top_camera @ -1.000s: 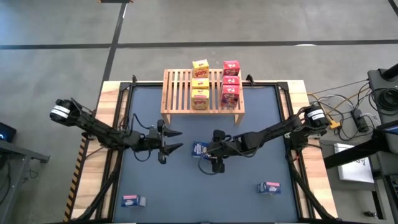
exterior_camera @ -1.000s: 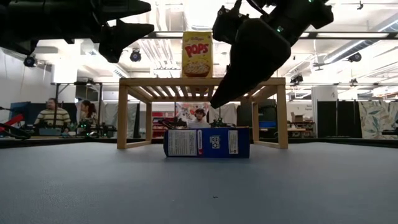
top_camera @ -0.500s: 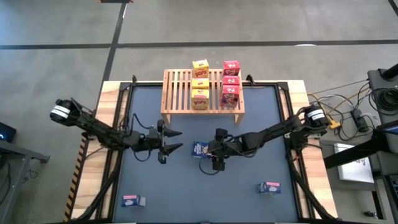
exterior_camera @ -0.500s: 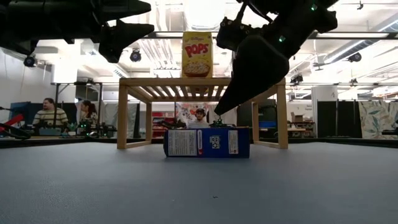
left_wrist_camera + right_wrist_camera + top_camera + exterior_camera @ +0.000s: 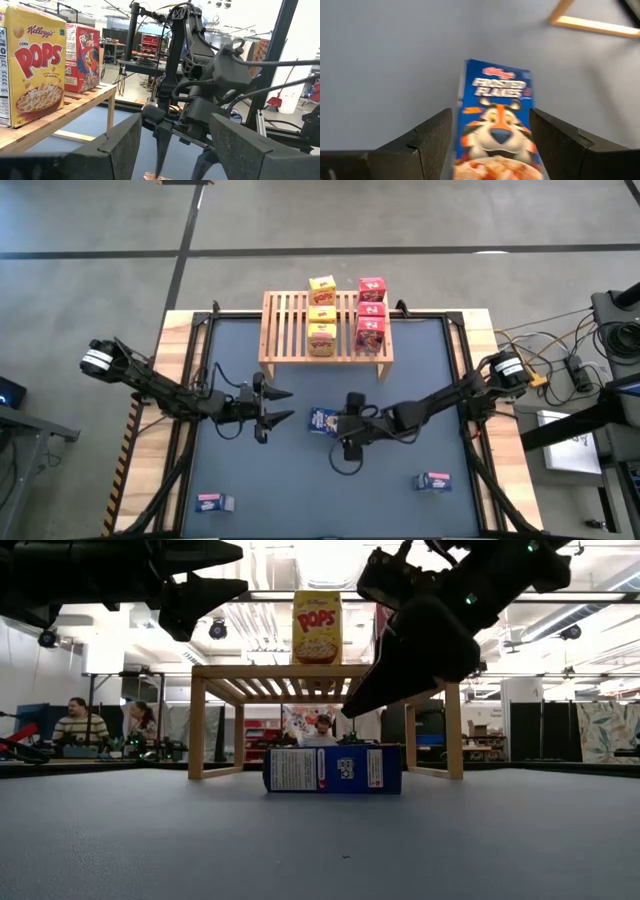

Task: Stack cereal on shelf
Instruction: Put the top blue cereal box on the shelf

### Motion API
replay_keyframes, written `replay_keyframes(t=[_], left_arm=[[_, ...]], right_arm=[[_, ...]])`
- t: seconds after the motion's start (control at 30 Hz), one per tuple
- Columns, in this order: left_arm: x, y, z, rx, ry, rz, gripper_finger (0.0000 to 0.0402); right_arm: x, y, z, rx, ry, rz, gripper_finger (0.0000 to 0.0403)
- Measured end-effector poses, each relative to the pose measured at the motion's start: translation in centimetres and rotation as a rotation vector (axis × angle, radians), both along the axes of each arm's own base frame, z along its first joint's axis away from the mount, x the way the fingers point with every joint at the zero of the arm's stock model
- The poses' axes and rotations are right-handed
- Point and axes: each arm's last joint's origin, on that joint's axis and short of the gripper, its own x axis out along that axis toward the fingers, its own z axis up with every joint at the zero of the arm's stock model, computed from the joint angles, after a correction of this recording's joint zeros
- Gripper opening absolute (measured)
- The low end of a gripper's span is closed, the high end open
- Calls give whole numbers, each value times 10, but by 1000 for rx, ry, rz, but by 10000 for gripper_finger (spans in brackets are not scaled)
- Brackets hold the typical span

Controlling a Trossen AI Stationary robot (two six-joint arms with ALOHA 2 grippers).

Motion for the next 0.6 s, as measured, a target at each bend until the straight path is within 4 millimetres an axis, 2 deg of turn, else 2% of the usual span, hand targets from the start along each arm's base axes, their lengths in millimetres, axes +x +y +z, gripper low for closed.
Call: replay_keyframes(t=[0.43,0.6], left_arm=[[0,0,0,1,3,0,219],[0,0,0,2,4,0,219]], right_arm=[[-2,-1,-20,-42,46,-45,254],[-1,-1,-21,-41,45,-47,254]])
